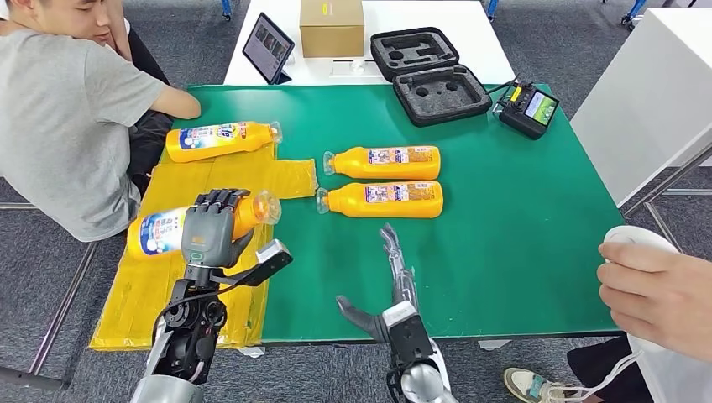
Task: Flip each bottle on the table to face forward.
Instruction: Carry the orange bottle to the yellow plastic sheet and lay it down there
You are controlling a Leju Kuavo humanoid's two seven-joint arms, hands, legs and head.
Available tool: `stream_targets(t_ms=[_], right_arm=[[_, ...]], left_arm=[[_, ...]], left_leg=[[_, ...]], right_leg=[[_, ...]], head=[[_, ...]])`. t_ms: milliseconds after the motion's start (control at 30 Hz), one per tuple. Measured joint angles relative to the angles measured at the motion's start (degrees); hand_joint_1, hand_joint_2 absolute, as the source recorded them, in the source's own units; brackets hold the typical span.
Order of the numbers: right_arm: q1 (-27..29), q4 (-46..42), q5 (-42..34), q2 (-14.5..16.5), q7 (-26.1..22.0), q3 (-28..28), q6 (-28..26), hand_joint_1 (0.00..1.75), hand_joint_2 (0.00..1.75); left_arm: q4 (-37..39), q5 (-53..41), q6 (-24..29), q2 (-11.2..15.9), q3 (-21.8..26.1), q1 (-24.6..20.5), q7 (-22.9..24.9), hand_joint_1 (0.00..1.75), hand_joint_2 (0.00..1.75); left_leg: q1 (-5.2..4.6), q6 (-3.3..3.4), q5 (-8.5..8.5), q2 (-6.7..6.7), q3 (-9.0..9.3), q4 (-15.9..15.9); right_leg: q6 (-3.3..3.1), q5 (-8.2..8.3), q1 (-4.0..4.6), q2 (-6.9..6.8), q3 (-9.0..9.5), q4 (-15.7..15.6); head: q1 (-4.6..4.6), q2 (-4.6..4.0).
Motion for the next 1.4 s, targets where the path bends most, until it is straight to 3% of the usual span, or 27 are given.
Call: stream_targets(t_ms=[133, 500, 767, 1067, 1200, 1400], right_arm=[[1.4, -0.9, 0.0, -0.5, 0.0, -0.7, 0.2, 0.0, 1.75], [2.1, -1.4, -0.1, -0.8, 0.0, -1.4, 0.3, 0.0, 1.75], [2.2, -2.0, -0.6, -1.0, 0.0, -1.6, 0.6, 0.0, 1.75], [2.4, -5.0, -1.4, -1.8, 0.0, -1.6, 0.5, 0.0, 1.75], [2.4, -5.4, -1.7, -2.0, 0.0, -1.9, 1.0, 0.0, 1.75], [2.4, -5.4, -2.0, -2.1, 0.0, -2.7, 2.1, 0.0, 1.75]], left_arm=[[2.3, -4.4, 0.0, 0.5, 0.5, -0.4, 3.4, 1.75, 1.75], [4.6, -5.2, 0.0, 1.1, 1.1, -0.9, 4.3, 1.75, 1.75], [5.9, -5.7, 0.0, 2.5, -0.7, -0.6, 8.2, 1.75, 1.75], [10.5, -1.8, 0.0, 3.1, -1.7, -0.7, 5.3, 1.75, 1.75], [15.5, 2.3, 0.3, 3.1, -0.3, -2.2, 2.0, 1.75, 1.75], [19.1, 0.9, 0.5, 3.1, 1.2, -3.6, 1.5, 1.75, 1.75]], left_leg=[[0.0, 0.0, 0.0, 0.0, -0.01, 0.0], [0.0, 0.0, 0.01, 0.01, -0.02, 0.0], [0.0, 0.0, 0.01, 0.0, -0.02, 0.0], [0.0, 0.0, 0.0, 0.0, -0.02, 0.0], [0.0, 0.0, 0.0, -0.01, 0.0, 0.0], [0.0, 0.0, 0.01, -0.01, 0.08, 0.0]], right_leg=[[0.0, 0.0, 0.0, 0.0, 0.0, 0.0], [0.0, 0.0, 0.0, 0.0, 0.0, 0.0], [0.0, 0.0, 0.0, 0.0, 0.0, 0.0], [0.0, 0.0, -0.01, 0.0, 0.0, 0.0], [0.0, 0.0, -0.01, -0.01, 0.02, 0.0], [0.0, 0.0, 0.0, -0.02, 0.11, 0.0]], head=[[0.01, 0.0], [0.01, 0.0], [0.01, 0.0], [0.01, 0.0], [0.0, 0.0], [-0.01, 0.0]])
